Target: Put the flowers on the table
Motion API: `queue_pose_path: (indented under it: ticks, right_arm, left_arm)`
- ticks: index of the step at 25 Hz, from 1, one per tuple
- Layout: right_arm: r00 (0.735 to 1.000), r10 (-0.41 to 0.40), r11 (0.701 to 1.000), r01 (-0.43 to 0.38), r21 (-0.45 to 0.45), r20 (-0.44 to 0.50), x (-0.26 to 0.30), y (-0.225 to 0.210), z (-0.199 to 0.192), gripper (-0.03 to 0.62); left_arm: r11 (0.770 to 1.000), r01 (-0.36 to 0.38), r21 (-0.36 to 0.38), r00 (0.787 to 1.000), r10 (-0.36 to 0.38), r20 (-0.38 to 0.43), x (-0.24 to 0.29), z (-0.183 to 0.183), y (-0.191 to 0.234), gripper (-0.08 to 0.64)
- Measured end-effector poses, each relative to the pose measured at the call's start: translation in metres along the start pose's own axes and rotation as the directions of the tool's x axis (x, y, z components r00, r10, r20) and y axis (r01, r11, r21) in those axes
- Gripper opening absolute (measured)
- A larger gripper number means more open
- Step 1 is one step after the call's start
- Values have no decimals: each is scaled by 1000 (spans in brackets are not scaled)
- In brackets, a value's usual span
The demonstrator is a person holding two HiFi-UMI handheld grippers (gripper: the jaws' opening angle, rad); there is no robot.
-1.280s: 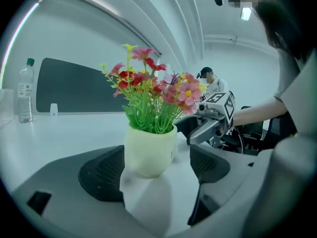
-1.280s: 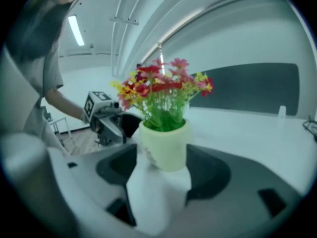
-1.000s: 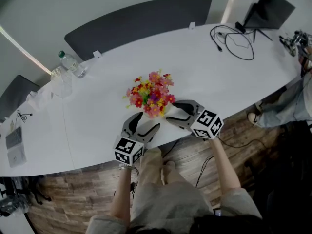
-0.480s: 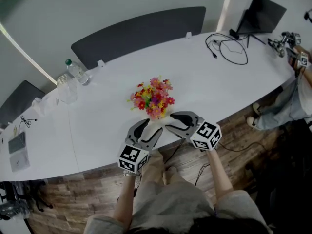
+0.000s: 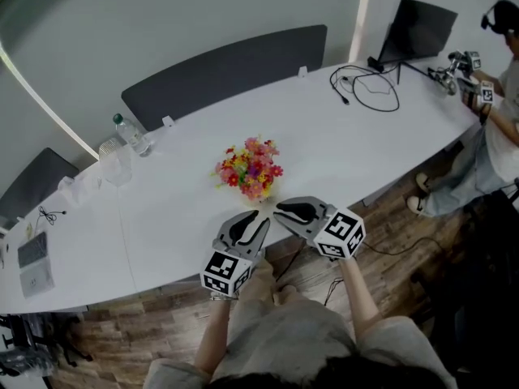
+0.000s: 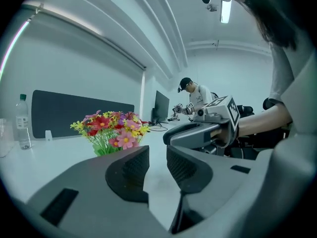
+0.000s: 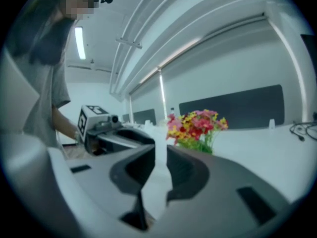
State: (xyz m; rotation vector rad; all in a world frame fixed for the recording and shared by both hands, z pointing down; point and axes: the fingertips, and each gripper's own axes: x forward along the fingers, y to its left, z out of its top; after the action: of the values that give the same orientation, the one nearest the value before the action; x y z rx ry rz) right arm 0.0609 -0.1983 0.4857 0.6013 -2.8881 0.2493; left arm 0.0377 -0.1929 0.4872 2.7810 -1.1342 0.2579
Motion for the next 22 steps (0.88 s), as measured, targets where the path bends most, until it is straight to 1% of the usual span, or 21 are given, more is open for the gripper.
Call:
queue_pose_path:
  ticks: [3, 5, 12, 22]
  right_arm:
    - [1000, 1, 1000, -1, 3, 18, -7, 7, 1, 66]
    - [1000, 1, 1000, -2, 8, 30, -11, 11, 1, 58]
    - [997, 5, 1000, -7, 27, 78, -20, 22, 9, 37]
    - [994, 23, 1000, -22, -6, 108, -28, 43, 21, 25]
  left_arm:
    - [1000, 16, 26, 1000, -16, -5, -1, 1, -10, 99]
    - [999, 27, 43, 1000, -27, -9, -3, 1, -18, 62]
    - [996, 48, 74, 999, -49, 9, -10, 11, -34, 38]
    - [993, 62, 102, 996, -68, 56, -24, 26, -46, 23]
